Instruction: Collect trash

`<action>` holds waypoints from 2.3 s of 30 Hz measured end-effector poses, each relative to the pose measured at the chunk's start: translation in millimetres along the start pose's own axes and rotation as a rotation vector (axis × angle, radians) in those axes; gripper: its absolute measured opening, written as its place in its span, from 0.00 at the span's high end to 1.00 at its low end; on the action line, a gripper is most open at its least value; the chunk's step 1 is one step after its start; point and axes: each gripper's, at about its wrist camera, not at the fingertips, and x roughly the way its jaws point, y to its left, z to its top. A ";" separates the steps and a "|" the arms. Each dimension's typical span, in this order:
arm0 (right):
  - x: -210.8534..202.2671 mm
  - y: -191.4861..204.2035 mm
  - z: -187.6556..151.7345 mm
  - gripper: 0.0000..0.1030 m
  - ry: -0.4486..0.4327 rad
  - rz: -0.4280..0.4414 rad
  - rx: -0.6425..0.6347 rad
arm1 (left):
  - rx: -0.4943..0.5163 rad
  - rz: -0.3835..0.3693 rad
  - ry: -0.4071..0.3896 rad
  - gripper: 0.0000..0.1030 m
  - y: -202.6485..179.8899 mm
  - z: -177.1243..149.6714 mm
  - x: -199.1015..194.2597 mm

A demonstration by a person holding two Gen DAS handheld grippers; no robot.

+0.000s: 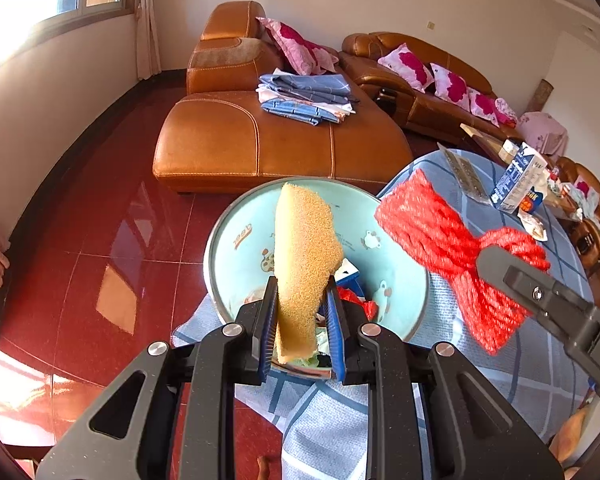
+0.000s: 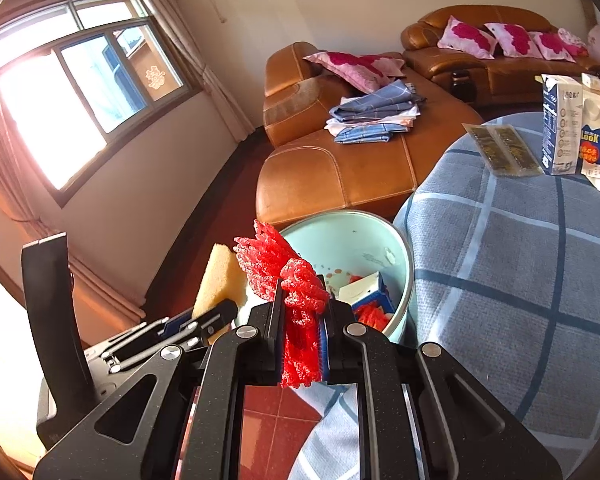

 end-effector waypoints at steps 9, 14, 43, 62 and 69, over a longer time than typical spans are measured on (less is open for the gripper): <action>19.5 -12.7 11.0 0.87 0.006 -0.052 0.021 | 0.018 0.019 0.026 0.78 -6.9 13.2 24.2; 30.2 -21.5 16.5 0.87 0.015 -0.076 0.036 | 0.026 0.036 0.049 0.78 -8.7 15.9 38.9; 91.5 -36.8 18.8 0.82 0.134 -0.076 0.082 | 0.025 0.092 0.131 0.77 -2.9 22.9 89.6; 29.2 -54.5 21.1 0.28 -0.018 -0.077 0.116 | 0.035 0.232 0.018 0.06 -8.4 9.4 46.5; -19.2 -49.2 -1.0 0.16 -0.126 -0.191 0.031 | 0.012 0.256 -0.057 0.06 -12.8 -13.6 9.3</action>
